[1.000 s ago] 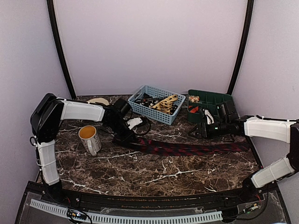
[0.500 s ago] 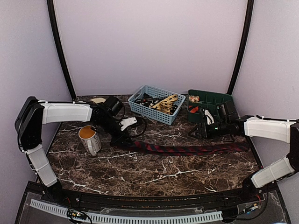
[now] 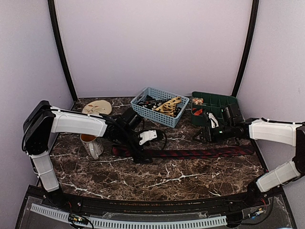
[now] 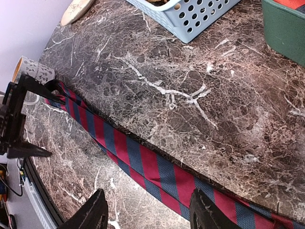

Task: Roll the ties
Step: Adjust the tie at the center of the board.

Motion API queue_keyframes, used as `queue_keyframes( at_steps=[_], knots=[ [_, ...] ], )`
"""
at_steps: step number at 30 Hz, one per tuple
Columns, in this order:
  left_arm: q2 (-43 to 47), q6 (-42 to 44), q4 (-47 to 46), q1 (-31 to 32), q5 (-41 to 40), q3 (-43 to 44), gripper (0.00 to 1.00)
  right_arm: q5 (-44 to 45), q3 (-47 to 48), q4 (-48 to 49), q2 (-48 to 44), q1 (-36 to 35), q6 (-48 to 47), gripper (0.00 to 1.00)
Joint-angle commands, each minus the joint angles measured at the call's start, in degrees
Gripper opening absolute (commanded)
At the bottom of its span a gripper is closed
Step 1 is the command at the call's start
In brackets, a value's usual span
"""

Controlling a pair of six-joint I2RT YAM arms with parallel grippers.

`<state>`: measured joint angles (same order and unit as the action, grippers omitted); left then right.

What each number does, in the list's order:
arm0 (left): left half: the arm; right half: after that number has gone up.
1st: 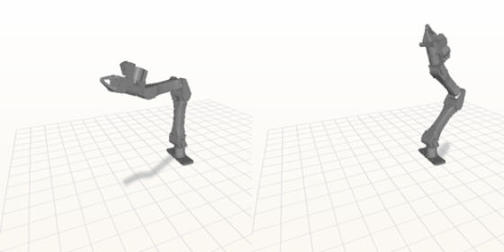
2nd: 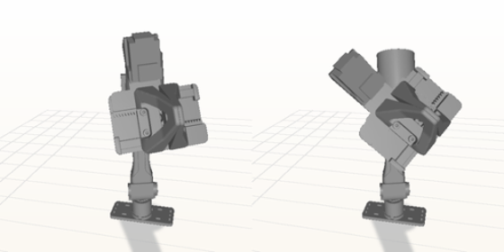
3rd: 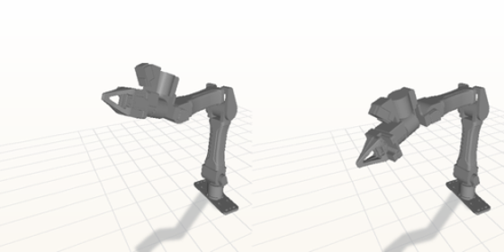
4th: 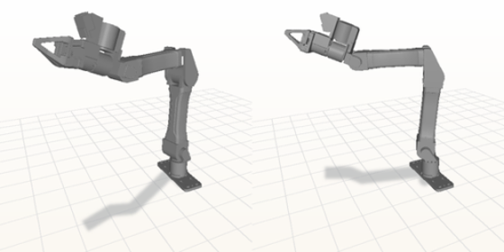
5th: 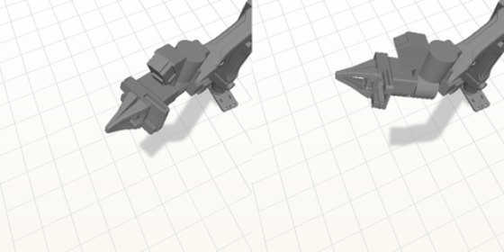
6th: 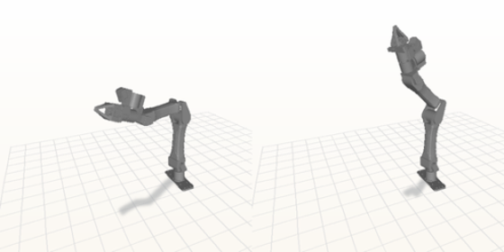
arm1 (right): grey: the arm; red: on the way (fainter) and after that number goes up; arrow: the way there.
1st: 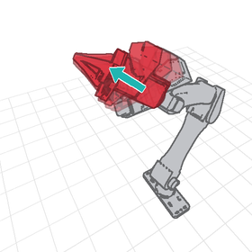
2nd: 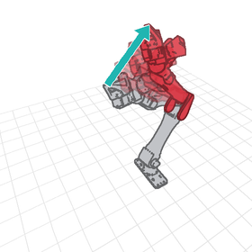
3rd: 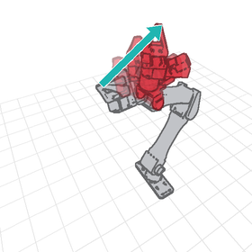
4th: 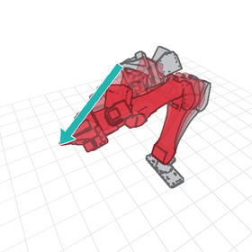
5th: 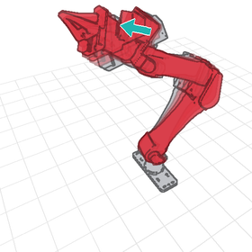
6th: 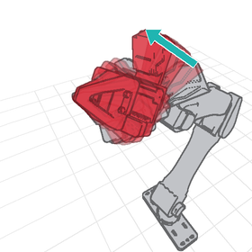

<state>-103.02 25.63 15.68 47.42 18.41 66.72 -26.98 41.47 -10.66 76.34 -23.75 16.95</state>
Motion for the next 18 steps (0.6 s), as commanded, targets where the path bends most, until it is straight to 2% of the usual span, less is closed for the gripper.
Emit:
queue_keyframes(
  at_steps=[1, 6, 13, 15, 18],
  knots=[
    [-6.1, 1.5, -6.2, 0.6, 0.4, 5.4, 0.99, 1.5, 0.3, -1.0, -0.7, -0.4, -1.0, 0.58],
    [-13.6, 1.5, -10.0, 3.9, -0.1, 11.8, 0.98, 1.4, -0.5, -1.4, -2.4, 1.5, -0.1, 0.58],
    [-22.2, -0.8, -14.2, 7.4, -0.2, 18.8, 0.96, -4.4, -4.2, 0.9, -6.1, 10.6, 4.3, 0.58],
    [-24.9, -1.6, -13.6, 8.3, 0.2, 21.9, 0.93, -6.3, -5.2, 1.6, -6.8, 13.9, 5.3, 0.58],
    [-29.1, -3.2, -12.4, 9.0, -0.1, 27.1, 0.83, -7.3, -6.2, 2.1, -7.7, 17.5, 6.5, 0.58]
  ],
)
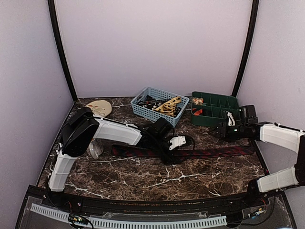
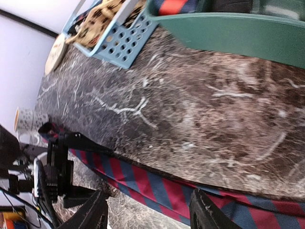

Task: Roll the ties
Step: Adjust the tie at the center of the board, then move the tie to the center of the board.

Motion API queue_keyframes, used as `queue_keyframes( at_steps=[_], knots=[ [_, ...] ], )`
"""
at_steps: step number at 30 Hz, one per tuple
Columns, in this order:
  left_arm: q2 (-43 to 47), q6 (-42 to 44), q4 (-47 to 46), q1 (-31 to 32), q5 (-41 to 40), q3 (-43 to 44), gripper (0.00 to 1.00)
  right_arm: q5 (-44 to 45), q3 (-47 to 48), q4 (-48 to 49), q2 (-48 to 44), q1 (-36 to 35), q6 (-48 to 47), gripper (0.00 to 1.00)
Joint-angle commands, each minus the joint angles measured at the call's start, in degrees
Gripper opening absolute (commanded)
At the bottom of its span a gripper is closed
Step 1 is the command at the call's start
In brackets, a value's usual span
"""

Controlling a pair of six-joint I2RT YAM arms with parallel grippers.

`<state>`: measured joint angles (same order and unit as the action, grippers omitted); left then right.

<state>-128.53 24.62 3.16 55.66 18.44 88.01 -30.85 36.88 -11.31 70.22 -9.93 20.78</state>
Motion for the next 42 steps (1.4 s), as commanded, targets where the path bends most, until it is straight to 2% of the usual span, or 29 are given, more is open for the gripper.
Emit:
queue_keyframes(
  at_steps=[1, 6, 8, 13, 15, 17, 19, 22, 27, 35, 39, 42],
  knots=[
    [-5.0, -2.7, 0.3, 1.0, -0.1, 7.1, 0.77, -3.3, -1.9, 2.8, -2.0, 4.5, 3.0, 0.58],
    [-10.0, -3.4, 0.2, 2.8, -1.3, 12.5, 0.46, -2.8, -3.1, 3.4, -4.1, 7.1, 4.3, 0.57],
    [-11.9, -4.4, 0.3, 3.2, -1.9, 14.7, 0.36, -2.3, -3.4, 3.3, -5.0, 7.8, 4.3, 0.57],
    [-16.6, -6.6, 1.2, 3.8, -1.7, 21.7, 0.29, -2.4, -3.7, 3.7, -5.5, 8.6, 4.7, 0.57],
    [-17.6, -7.0, 1.5, 4.2, -1.9, 23.6, 0.34, -2.9, -3.7, 3.8, -5.2, 8.6, 4.7, 0.58],
    [-16.1, -7.5, 1.2, 4.2, -0.6, 23.0, 0.48, -4.2, -3.7, 3.8, -5.0, 8.7, 4.4, 0.57],
    [-12.8, -6.5, 1.3, 3.9, 0.9, 20.5, 0.61, -5.4, -3.9, 4.3, -5.1, 8.6, 4.4, 0.57],
    [-6.6, -3.8, 3.3, 2.7, 1.8, 15.3, 0.74, -7.6, -5.0, 7.0, -5.4, 8.5, 5.7, 0.57],
    [5.4, -0.7, 6.8, -1.7, 3.9, 1.1, 0.8, -8.7, -5.4, 9.2, -4.1, 6.4, 6.5, 0.57],
    [20.3, 3.4, 4.6, -7.0, -2.3, -22.7, 0.84, -6.1, -2.6, 9.6, -1.0, 0.6, 5.1, 0.57],
    [25.4, 4.1, 1.7, -8.7, -5.5, -30.1, 0.85, -4.6, -0.6, 9.2, 1.0, -3.3, 3.6, 0.57],
    [27.2, 5.2, 0.8, -9.9, -7.5, -32.4, 0.86, -3.2, 0.8, 8.7, 3.0, -6.1, 2.3, 0.57]
  ],
)
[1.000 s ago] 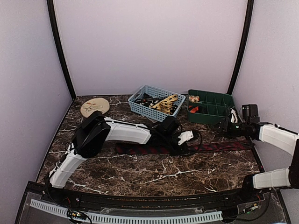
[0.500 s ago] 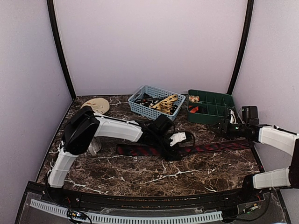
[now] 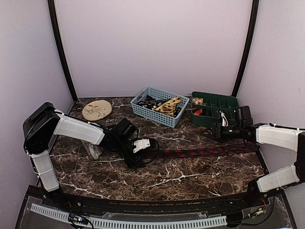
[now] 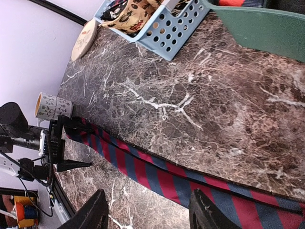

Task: Roll the ties
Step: Move the tie to the center of the board.

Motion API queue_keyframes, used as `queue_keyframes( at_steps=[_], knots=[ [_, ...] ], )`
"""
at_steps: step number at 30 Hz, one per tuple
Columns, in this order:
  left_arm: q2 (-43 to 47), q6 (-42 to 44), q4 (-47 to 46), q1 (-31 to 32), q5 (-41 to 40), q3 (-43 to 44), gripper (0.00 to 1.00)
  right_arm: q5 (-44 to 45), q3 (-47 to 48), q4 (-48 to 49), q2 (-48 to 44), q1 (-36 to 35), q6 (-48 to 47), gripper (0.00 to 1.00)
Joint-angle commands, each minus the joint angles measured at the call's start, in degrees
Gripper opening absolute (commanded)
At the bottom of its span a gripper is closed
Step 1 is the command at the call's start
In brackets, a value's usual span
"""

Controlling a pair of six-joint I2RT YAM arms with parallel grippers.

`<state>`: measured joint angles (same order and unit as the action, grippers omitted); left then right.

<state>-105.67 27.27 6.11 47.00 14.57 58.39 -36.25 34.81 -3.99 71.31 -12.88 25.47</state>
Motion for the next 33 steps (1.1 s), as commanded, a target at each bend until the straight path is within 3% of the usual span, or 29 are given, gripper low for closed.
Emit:
queue_keyframes(
  at_steps=[1, 13, 18, 23, 26, 30, 33],
  knots=[
    [4.5, 2.6, -2.3, -1.9, -3.7, -3.0, 0.86, 2.5, 3.4, 1.2, 2.5, -4.0, -2.8, 0.57],
    [1.9, 8.8, 1.7, -5.8, 1.8, -0.9, 0.84, 3.5, 5.6, 1.6, 6.2, -7.9, -4.4, 0.57],
    [-1.7, 10.0, 7.9, -6.6, 5.6, 3.8, 0.71, 3.7, 5.9, 1.2, 6.5, -7.9, -5.0, 0.57],
    [-3.8, 10.1, 11.6, -7.3, 9.2, 7.1, 0.46, 4.6, 7.0, -0.4, 6.9, -7.9, -6.6, 0.57],
    [-4.3, 10.0, 12.7, -7.4, 10.4, 8.3, 0.36, 4.8, 7.5, -0.9, 7.0, -8.0, -7.1, 0.57],
    [-4.4, 9.7, 12.7, -7.3, 10.4, 8.3, 0.3, 5.9, 8.6, -2.4, 7.0, -8.0, -8.7, 0.58],
    [-4.7, 9.4, 12.6, -7.4, 9.9, 8.3, 0.39, 6.9, 9.7, -3.2, 6.9, -7.9, -9.3, 0.57]
  ],
)
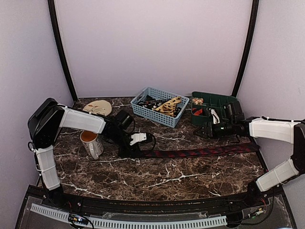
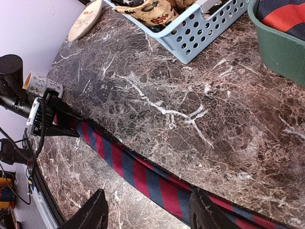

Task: Roll the ties
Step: Move the tie to the center of the board.

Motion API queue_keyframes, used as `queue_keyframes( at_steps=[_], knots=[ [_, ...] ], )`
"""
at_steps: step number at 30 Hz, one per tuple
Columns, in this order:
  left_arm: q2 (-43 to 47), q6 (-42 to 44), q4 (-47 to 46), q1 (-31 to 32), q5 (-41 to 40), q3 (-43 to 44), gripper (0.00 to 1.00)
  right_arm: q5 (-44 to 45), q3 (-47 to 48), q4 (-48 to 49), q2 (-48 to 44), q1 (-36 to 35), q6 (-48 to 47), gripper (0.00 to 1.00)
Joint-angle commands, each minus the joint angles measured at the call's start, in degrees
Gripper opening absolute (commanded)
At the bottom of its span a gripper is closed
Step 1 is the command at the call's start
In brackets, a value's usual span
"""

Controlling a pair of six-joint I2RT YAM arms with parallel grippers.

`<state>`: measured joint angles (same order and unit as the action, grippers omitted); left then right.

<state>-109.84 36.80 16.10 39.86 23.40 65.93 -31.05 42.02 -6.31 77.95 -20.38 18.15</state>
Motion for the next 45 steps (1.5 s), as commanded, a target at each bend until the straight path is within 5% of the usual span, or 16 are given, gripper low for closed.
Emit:
queue_keyframes(
  at_steps=[1, 5, 13, 22, 38, 41, 45],
  knots=[
    [-0.4, -0.2, 2.6, -0.2, 0.7, 0.8, 0.45, 1.7, 2.8, -0.9, 0.2, -0.4, -2.0, 0.58],
    [-0.4, -0.7, 1.1, -0.2, 0.3, 0.7, 0.53, 1.6, 3.3, -1.5, -0.1, -0.4, -2.1, 0.58],
    [-2.3, -5.5, -4.7, 1.7, 3.1, 0.8, 0.42, 2.0, 2.6, -2.0, -3.6, 3.0, -1.6, 0.58],
    [-8.7, -8.9, -8.1, 6.4, 2.7, 6.6, 0.39, 0.8, 0.5, -3.1, -6.9, 8.8, -1.1, 0.58],
    [-18.7, -16.3, -14.7, 11.6, 2.3, 18.5, 0.33, -0.4, -0.6, -3.3, -8.7, 9.0, 0.9, 0.56],
    [-17.9, -17.2, -14.1, 11.6, 0.8, 18.8, 0.42, -1.6, -0.4, -2.6, -8.6, 8.9, 1.5, 0.56],
    [-9.2, -19.2, -16.0, 11.6, -3.1, 13.7, 0.83, -2.1, 0.3, -0.9, -9.0, 7.7, 2.0, 0.59]
  ],
)
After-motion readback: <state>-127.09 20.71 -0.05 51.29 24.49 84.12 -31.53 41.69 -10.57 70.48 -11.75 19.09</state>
